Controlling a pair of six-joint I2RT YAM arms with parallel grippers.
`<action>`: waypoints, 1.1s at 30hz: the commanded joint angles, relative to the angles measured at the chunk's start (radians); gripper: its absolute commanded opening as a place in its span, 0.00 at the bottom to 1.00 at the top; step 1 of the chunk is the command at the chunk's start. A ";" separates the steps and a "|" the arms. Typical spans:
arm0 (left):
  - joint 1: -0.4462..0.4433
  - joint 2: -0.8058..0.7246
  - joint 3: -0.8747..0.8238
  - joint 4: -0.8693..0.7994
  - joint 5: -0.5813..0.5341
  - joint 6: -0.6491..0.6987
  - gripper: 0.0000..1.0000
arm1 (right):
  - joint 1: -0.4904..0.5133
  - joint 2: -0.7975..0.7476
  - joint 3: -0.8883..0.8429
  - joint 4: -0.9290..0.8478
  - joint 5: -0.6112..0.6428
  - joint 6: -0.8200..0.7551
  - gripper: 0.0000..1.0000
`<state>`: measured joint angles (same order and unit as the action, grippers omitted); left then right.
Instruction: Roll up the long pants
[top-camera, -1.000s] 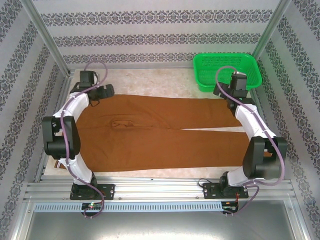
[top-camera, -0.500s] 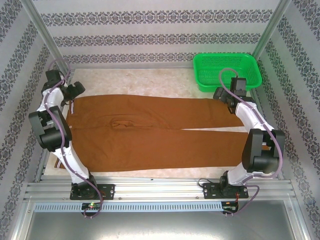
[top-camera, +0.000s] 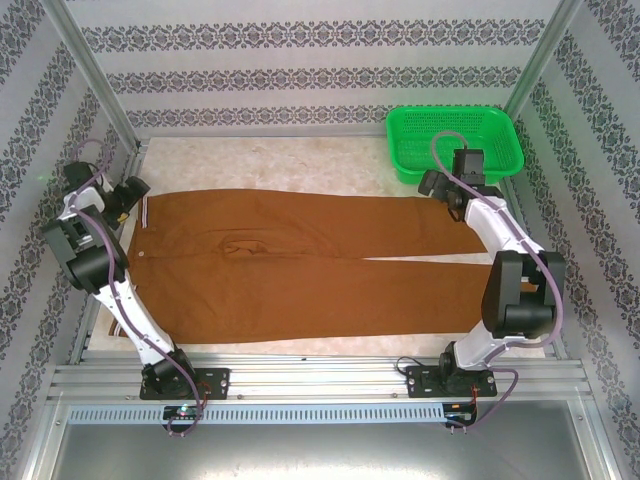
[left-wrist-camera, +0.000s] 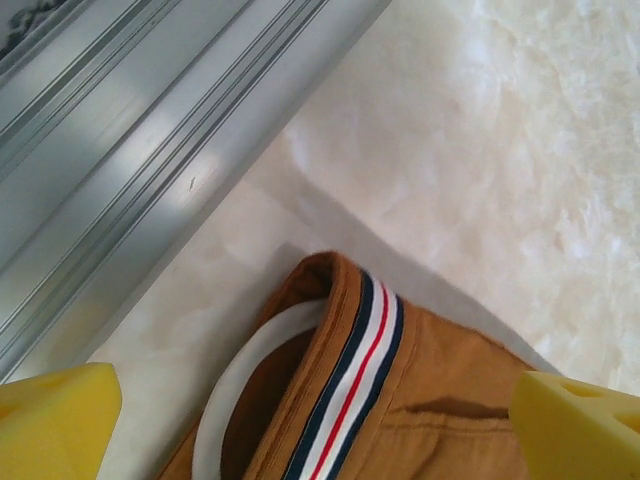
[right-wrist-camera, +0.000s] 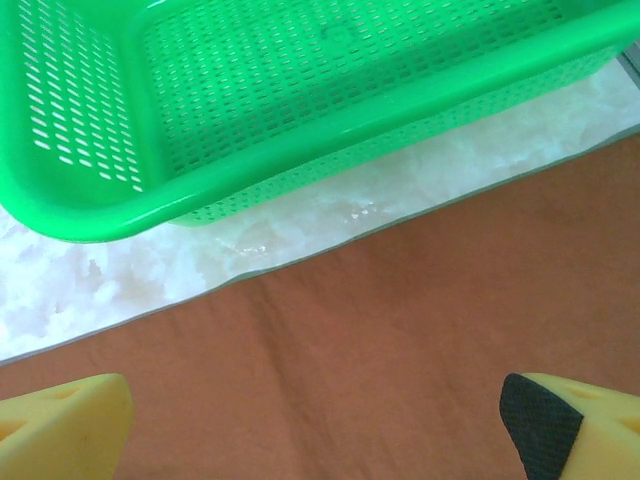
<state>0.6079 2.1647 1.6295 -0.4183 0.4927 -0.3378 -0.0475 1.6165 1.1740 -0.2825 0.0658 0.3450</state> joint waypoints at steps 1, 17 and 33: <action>-0.011 0.042 0.062 -0.021 0.041 0.019 1.00 | 0.021 0.032 0.064 -0.032 0.022 -0.004 0.98; -0.106 0.156 0.172 -0.139 -0.013 0.135 0.63 | 0.043 0.098 0.152 -0.051 0.038 0.031 0.98; -0.115 0.112 0.118 -0.148 -0.148 0.118 0.00 | 0.017 0.108 0.135 -0.080 0.112 0.065 0.98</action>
<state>0.5091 2.3211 1.8252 -0.5419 0.4313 -0.2134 -0.0177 1.7214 1.3006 -0.3302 0.1230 0.3763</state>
